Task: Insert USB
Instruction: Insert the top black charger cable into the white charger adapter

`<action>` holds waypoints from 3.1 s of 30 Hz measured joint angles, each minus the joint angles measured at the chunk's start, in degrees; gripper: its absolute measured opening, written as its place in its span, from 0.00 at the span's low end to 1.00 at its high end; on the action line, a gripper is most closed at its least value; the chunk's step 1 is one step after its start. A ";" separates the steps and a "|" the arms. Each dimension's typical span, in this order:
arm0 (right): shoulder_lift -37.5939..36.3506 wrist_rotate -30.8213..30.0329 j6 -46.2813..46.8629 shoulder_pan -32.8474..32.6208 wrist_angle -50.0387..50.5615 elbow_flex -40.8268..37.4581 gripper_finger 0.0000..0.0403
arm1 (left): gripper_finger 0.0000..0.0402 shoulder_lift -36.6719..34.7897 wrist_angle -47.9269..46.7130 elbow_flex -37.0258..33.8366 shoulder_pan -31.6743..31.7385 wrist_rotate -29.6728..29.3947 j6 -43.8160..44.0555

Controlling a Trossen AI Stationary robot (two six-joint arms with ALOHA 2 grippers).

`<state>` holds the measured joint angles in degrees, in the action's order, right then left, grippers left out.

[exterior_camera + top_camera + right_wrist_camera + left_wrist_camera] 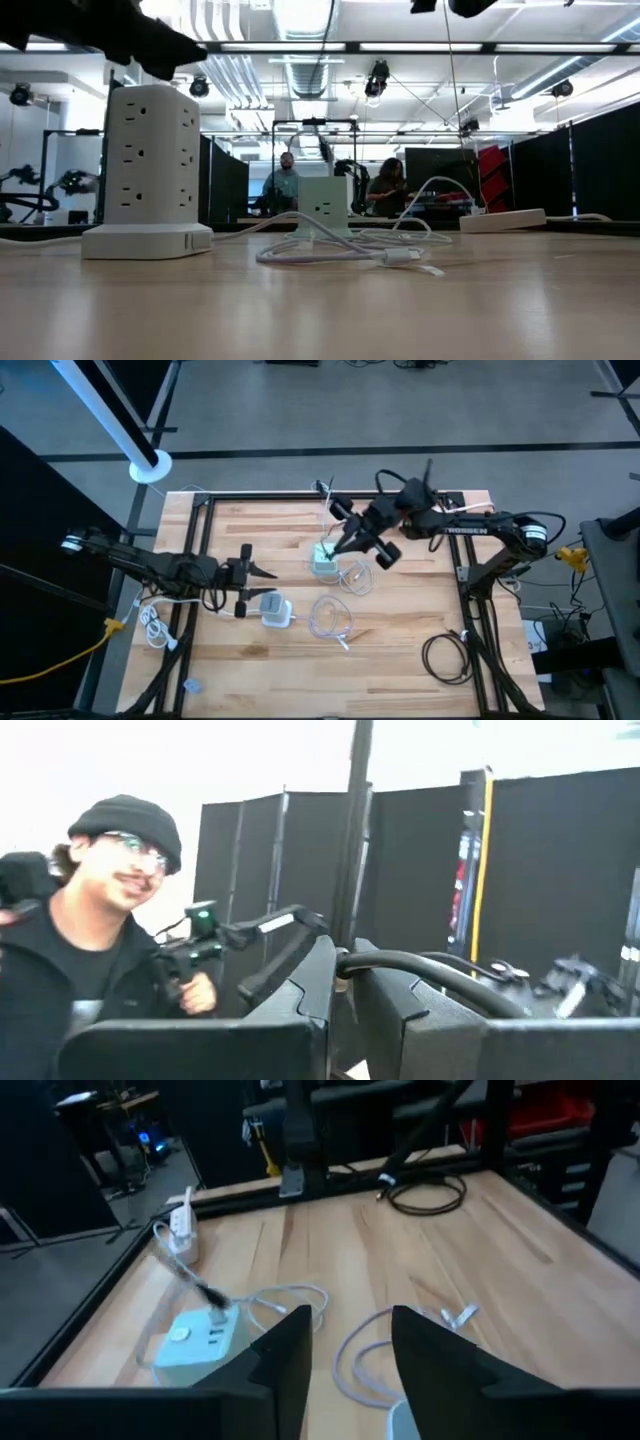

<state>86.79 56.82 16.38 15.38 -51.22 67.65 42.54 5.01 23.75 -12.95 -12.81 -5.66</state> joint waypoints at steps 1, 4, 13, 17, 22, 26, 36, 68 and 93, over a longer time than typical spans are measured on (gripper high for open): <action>-0.64 0.37 -0.69 0.05 -0.11 -0.48 0.04 | 0.30 -0.24 -0.02 0.13 -0.08 -0.01 -0.01; -2.49 0.40 -1.68 0.65 0.27 -2.51 0.04 | 0.27 -0.37 0.33 0.56 -0.14 -0.09 0.91; -8.61 -0.43 -6.86 1.66 -0.03 -9.20 0.04 | 0.19 0.51 -11.73 11.33 -1.74 -2.06 5.18; -9.42 -0.79 -7.51 2.72 -0.20 -11.40 0.04 | 0.15 4.83 -35.84 21.88 -1.90 -7.12 16.50; -9.50 -1.10 -9.35 4.89 -0.03 -14.60 0.04 | 0.12 13.63 -56.70 32.75 -3.92 -7.43 31.58; -9.52 -1.30 -10.96 6.27 0.02 -17.27 0.04 | 0.10 19.17 -65.95 35.90 -5.48 1.08 44.83; -9.50 -2.97 -17.88 7.74 5.53 -22.10 0.04 | 0.10 28.85 -76.72 38.47 -10.43 17.77 62.64; -2.76 -29.91 -25.37 -9.16 28.74 -22.68 0.04 | 0.26 52.34 -75.26 56.95 -34.52 33.58 91.88; 1.01 -29.86 -22.56 -12.57 28.32 -22.30 0.04 | 0.65 68.16 -76.13 58.64 -41.03 42.42 38.55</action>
<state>87.81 26.96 -6.18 2.81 -22.90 45.35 110.70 -71.12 82.39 -53.98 29.61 32.89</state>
